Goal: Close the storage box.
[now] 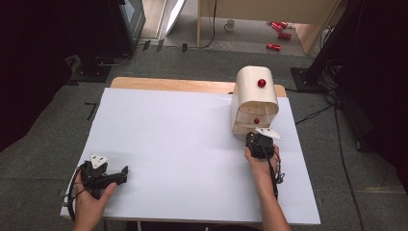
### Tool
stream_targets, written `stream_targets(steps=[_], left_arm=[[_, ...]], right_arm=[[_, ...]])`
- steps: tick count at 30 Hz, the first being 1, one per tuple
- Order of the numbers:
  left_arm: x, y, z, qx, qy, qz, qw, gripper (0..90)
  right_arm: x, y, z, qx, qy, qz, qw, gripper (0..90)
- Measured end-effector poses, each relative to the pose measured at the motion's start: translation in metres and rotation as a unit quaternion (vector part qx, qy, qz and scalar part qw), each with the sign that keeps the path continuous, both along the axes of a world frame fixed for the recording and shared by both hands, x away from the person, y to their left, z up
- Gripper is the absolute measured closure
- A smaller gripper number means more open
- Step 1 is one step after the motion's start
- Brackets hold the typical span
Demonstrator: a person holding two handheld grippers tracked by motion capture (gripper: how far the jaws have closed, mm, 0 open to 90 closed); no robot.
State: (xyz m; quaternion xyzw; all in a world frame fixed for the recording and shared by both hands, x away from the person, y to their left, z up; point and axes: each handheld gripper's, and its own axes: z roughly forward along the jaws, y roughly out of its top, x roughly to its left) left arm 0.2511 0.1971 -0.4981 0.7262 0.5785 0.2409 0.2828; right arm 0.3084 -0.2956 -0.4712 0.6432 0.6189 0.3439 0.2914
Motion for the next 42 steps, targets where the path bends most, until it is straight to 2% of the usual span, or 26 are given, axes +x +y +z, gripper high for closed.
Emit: stream_targets(steps=[3,5,8,11,12,14,16,19,26,34,42], left_arm=[[0.000,0.000,0.000,0.000,0.000,0.000,1.0000,1.6],[0.000,0.000,0.000,0.000,0.000,0.000,1.0000,1.6],[0.000,0.000,0.000,0.000,0.000,0.000,1.0000,1.6],[0.000,0.000,0.000,0.000,0.000,0.000,1.0000,1.6],[0.000,0.000,0.000,0.000,0.000,0.000,1.0000,1.5],[0.000,0.000,0.000,0.000,0.000,0.000,1.0000,1.6],[0.000,0.000,0.000,0.000,0.000,0.000,1.0000,1.6],[0.000,0.000,0.000,0.000,0.000,0.000,1.0000,1.6],[0.000,0.000,0.000,0.000,0.000,0.000,1.0000,1.5],[0.000,0.000,0.000,0.000,0.000,0.000,1.0000,1.6],[0.000,0.000,0.000,0.000,0.000,0.000,1.0000,1.5]], right_arm=[[0.000,-0.001,-0.001,0.003,0.000,0.003,1.0000,74.3],[0.000,-0.003,-0.002,0.005,0.000,0.001,1.0000,68.0],[-0.003,-0.007,-0.005,0.007,-0.014,0.001,0.9999,45.6],[-0.006,-0.014,-0.007,0.023,-0.008,0.010,0.9996,14.6],[-0.008,-0.016,-0.008,0.034,-0.003,0.016,0.9993,10.8],[-0.013,-0.020,-0.008,0.038,-0.006,0.031,0.9988,0.9],[-0.020,-0.025,-0.009,0.030,-0.005,0.043,0.9986,0.0],[-0.029,-0.035,-0.006,0.032,-0.006,0.046,0.9984,0.0],[-0.051,-0.054,-0.002,0.025,-0.002,0.035,0.9991,0.0],[-0.079,-0.077,-0.004,0.025,0.002,0.022,0.9994,0.0],[-0.101,-0.094,-0.006,0.005,0.012,0.024,0.9996,0.0]])
